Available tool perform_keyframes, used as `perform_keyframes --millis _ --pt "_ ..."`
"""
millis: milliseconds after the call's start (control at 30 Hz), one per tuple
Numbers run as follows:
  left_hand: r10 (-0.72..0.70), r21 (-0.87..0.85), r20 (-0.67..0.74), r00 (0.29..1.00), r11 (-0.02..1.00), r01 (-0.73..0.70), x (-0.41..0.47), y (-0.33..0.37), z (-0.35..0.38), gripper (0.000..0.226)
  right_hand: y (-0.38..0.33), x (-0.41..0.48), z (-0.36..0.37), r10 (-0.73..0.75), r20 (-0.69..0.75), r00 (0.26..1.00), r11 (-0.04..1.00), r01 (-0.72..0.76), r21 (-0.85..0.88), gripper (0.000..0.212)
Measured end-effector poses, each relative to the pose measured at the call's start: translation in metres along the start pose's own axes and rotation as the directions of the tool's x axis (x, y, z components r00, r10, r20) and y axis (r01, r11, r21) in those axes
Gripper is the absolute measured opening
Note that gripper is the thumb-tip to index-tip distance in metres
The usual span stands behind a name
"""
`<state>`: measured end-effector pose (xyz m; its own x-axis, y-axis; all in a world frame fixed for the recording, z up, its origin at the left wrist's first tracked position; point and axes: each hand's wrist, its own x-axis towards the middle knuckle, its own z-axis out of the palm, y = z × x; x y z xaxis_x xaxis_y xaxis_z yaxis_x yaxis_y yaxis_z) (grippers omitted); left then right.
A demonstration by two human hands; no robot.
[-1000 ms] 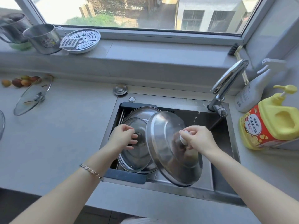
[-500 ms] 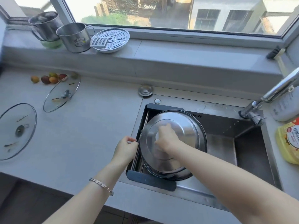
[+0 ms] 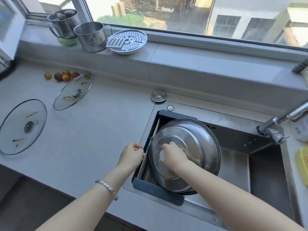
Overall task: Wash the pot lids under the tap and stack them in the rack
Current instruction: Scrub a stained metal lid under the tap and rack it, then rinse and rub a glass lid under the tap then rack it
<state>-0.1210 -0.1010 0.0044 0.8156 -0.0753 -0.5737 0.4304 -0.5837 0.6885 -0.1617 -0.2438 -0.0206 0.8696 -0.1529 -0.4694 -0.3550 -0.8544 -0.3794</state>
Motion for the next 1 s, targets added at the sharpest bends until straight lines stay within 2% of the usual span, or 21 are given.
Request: perform_keyframes --millis 200,333,467,633,800,933,1000 --pt "-0.078 -0.037 -0.008 0.997 0.996 0.078 -0.005 -0.001 -0.011 0.014 -0.004 0.011 -0.027 -0.067 0.059 0.996 0.997 0.07 -0.041 0.03" --pt "-0.054 -0.155 -0.083 0.995 0.987 0.04 -0.002 -0.004 -0.042 0.017 -0.034 0.02 -0.031 -0.118 0.116 0.986 0.99 0.126 -0.068 0.029" --pt "-0.06 -0.223 -0.192 0.98 0.975 0.016 0.011 -0.015 -0.091 0.021 -0.079 0.033 -0.025 -0.183 0.177 0.967 0.979 0.195 -0.057 0.029" --pt "-0.061 -0.184 -0.306 0.95 0.983 0.004 0.052 -0.046 -0.185 0.02 -0.163 0.063 -0.005 -0.259 0.185 0.948 0.963 0.267 -0.021 0.029" --pt "-0.096 -0.172 -0.36 0.928 0.984 0.036 0.109 -0.089 -0.287 0.021 -0.266 0.114 0.033 -0.244 0.18 0.953 0.969 0.234 0.074 0.026" --pt "-0.124 -0.124 -0.391 0.912 0.989 0.082 0.145 -0.119 -0.362 0.023 -0.355 0.163 0.072 -0.151 0.202 0.968 0.935 0.074 0.348 0.032" --pt "-0.144 -0.107 -0.415 0.898 0.988 0.109 0.16 -0.131 -0.396 0.024 -0.392 0.19 0.093 -0.117 0.244 0.963 0.918 0.011 0.397 0.043"
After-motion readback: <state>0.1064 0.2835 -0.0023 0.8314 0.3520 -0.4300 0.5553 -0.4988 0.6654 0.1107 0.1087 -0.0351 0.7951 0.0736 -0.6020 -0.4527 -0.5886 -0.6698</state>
